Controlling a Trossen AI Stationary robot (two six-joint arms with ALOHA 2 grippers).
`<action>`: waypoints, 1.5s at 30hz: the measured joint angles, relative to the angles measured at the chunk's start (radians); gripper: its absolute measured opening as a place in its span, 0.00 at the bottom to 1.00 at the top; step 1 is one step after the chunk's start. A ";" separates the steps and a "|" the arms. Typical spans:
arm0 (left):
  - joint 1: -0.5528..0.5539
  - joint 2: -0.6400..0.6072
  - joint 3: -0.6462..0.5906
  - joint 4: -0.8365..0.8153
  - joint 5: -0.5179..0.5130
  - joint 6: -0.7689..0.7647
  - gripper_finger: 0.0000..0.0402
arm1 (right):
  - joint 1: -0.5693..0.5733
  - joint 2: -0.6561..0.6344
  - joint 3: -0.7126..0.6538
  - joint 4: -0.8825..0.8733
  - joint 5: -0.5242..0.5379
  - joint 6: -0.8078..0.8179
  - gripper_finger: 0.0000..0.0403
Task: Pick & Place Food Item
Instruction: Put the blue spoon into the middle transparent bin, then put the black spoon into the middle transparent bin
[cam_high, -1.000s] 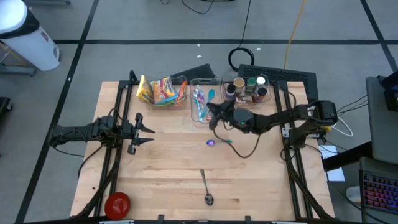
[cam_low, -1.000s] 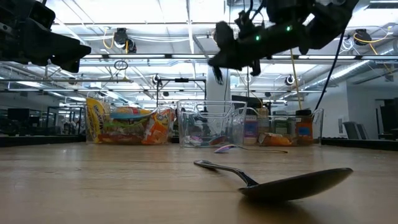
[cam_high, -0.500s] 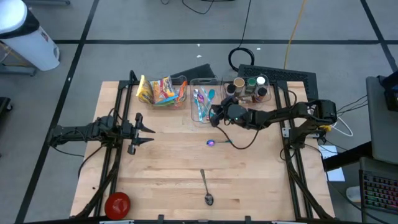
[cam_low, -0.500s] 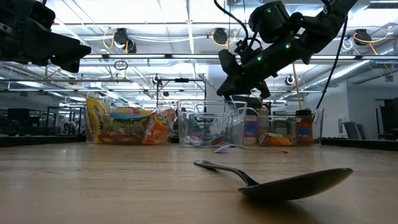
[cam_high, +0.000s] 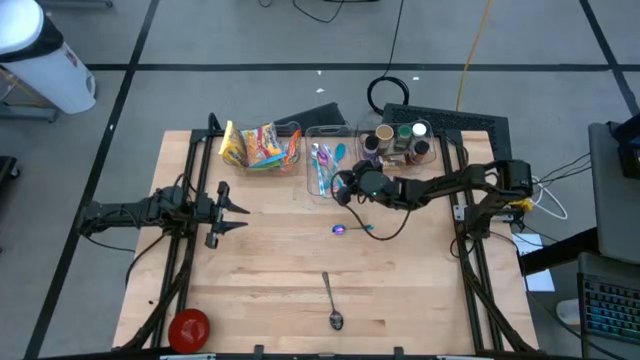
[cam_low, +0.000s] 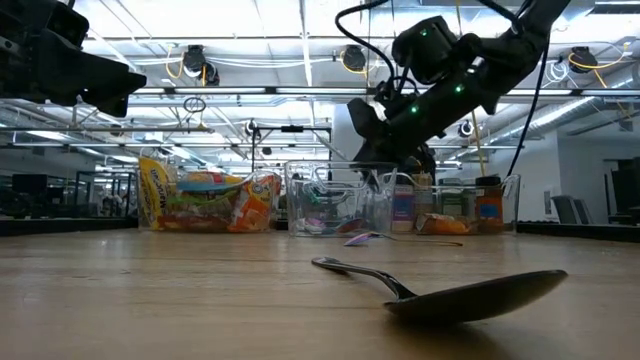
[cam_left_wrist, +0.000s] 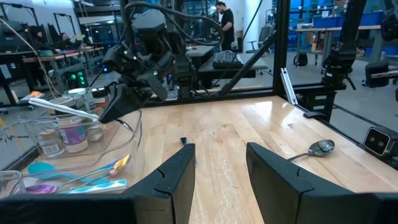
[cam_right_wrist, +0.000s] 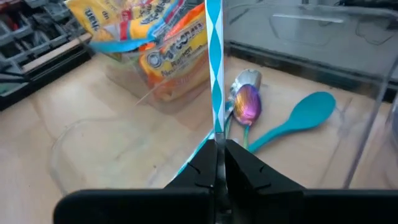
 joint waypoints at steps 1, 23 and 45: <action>0.000 0.000 0.000 0.000 0.000 0.000 0.38 | 0.000 0.008 0.001 0.004 0.005 0.000 0.01; 0.000 0.000 0.000 0.000 0.000 0.000 0.38 | 0.001 0.006 -0.001 0.012 0.001 -0.013 0.17; 0.000 0.000 0.000 0.000 0.000 0.000 0.38 | 0.300 -0.222 -0.003 0.014 -0.236 -0.516 0.29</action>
